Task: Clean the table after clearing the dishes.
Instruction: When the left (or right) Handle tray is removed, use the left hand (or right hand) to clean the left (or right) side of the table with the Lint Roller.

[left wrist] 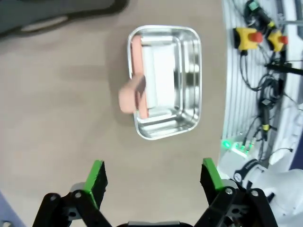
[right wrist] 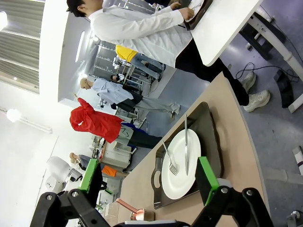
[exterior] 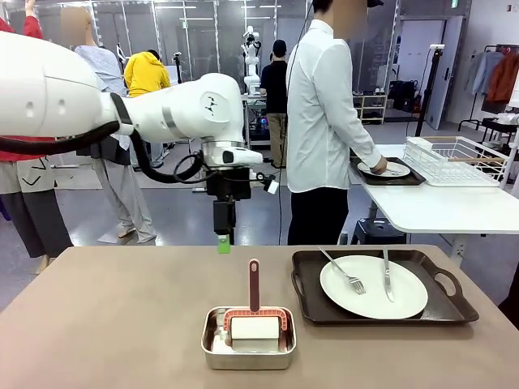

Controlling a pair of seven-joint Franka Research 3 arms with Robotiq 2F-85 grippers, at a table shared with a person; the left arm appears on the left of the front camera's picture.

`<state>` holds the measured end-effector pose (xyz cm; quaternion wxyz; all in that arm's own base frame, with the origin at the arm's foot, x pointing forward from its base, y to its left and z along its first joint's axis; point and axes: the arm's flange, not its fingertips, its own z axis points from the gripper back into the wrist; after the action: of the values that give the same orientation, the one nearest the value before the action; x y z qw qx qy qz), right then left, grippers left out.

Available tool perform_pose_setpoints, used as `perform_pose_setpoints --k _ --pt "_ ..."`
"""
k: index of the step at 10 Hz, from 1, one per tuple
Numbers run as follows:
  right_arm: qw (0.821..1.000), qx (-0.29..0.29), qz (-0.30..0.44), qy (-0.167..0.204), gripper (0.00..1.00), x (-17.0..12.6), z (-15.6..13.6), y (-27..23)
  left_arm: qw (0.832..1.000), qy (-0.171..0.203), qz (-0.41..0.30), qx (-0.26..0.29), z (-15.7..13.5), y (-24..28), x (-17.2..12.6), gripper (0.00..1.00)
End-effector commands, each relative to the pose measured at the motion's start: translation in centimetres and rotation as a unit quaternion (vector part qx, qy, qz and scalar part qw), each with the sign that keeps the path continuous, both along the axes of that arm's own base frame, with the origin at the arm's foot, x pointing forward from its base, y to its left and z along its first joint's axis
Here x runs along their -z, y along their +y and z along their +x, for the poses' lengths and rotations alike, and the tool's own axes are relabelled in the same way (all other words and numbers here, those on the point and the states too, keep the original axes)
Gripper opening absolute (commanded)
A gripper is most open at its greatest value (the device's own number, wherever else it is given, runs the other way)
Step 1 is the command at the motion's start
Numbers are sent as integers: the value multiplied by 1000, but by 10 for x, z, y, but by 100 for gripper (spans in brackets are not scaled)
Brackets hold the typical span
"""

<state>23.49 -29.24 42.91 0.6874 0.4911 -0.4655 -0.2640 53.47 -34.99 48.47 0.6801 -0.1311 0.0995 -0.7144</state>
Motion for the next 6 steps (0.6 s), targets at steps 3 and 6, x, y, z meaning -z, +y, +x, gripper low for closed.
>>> perform_pose_setpoints --k 3,6 --pt "1000 4 5 -7 100 -4 -1 -1 998 -61 23 -18 2 -34 11 100" --pt "1000 4 5 -7 100 -4 -1 -1 996 -79 13 -24 -12 -42 25 100"
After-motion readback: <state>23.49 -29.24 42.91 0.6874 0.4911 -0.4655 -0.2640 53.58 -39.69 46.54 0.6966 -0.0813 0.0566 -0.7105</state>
